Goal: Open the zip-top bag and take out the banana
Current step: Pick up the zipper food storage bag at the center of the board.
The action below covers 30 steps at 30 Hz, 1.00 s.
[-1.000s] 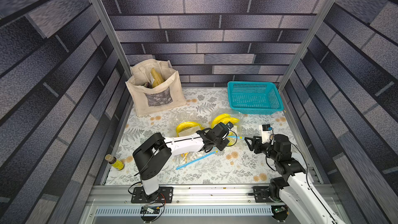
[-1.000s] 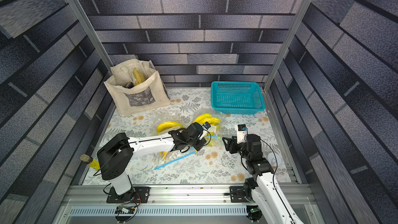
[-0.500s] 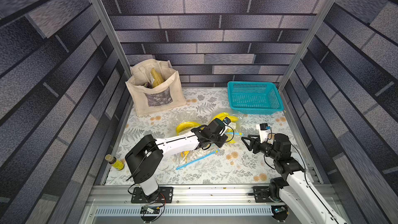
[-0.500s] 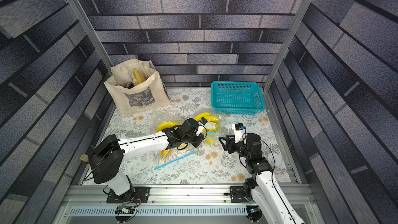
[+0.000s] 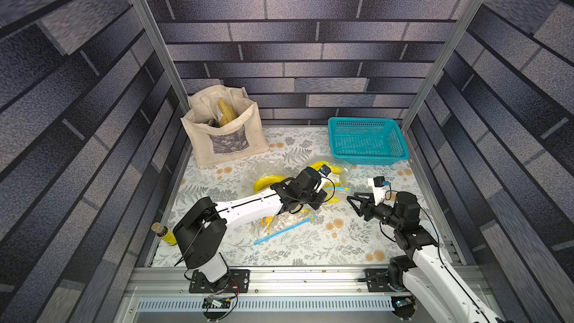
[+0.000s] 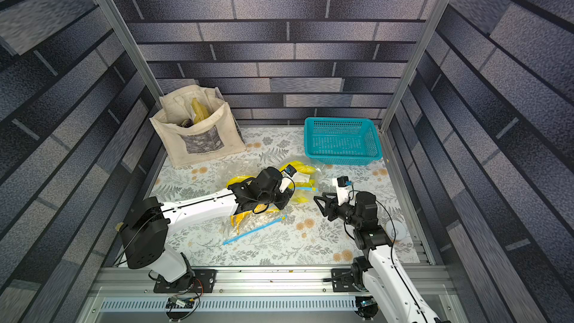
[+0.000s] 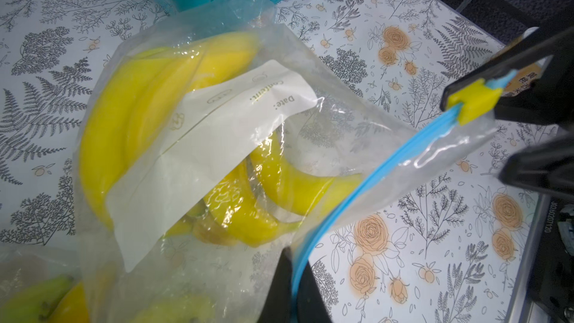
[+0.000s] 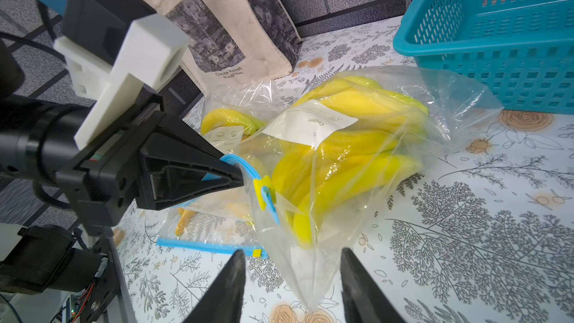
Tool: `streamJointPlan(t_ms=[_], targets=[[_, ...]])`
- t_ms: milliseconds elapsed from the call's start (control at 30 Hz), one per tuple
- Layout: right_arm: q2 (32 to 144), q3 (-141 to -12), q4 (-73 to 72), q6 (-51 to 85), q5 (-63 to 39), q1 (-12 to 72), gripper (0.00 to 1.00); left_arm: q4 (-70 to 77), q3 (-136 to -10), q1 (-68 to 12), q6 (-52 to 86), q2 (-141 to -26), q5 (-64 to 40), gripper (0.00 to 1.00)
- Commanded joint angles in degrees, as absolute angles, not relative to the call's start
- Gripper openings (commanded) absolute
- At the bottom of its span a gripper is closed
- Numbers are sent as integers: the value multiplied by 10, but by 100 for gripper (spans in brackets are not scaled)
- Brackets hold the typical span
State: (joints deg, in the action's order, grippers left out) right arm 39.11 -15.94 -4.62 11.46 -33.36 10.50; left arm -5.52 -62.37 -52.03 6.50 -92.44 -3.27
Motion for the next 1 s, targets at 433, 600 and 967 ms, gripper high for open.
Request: streamJointPlan(t_ms=[433,600,967], targets=[[413,-186,-85,83,-366,108,43,-41,-605,-512,83,-899,-58,7],[423,-184,-100,90,-375,108,41,-33,-606,-511,87,-896,-65,8],[452,-194,-120,89,-384,114,33,-23,-595,-509,95,-886,-69,8]])
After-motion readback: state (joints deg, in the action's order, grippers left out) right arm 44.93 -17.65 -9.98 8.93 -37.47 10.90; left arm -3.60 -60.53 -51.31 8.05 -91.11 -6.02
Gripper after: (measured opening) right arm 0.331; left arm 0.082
